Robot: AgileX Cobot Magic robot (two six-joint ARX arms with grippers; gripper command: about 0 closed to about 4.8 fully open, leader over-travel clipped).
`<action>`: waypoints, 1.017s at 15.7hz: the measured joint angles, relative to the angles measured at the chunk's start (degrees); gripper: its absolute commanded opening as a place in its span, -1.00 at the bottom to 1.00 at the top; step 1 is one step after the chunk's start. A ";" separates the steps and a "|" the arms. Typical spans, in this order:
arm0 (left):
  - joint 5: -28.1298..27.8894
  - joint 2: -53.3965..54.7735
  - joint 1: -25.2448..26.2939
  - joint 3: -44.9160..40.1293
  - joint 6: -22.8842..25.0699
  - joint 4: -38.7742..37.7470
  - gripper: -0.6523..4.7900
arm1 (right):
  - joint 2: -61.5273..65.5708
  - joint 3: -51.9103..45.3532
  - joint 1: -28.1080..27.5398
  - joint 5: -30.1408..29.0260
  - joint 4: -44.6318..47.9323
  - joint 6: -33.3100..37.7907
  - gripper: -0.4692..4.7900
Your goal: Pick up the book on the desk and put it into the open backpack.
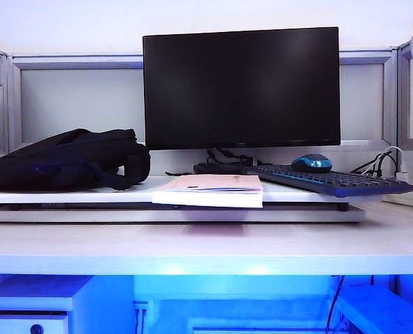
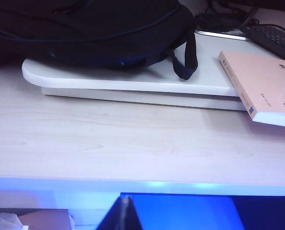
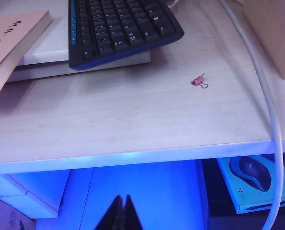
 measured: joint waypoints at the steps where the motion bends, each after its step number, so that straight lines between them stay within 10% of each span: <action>1: 0.00 0.00 0.00 0.00 0.00 0.00 -0.77 | 0.00 0.00 0.00 0.00 0.04 0.00 -0.85; 14: 0.00 0.00 0.00 -0.02 0.00 0.39 -0.76 | 0.00 -0.20 0.09 -6.19 4.57 0.02 -0.84; 16: 0.00 0.00 0.00 -0.07 0.00 0.98 -0.48 | 0.00 -0.17 0.11 -9.44 8.50 0.02 -0.73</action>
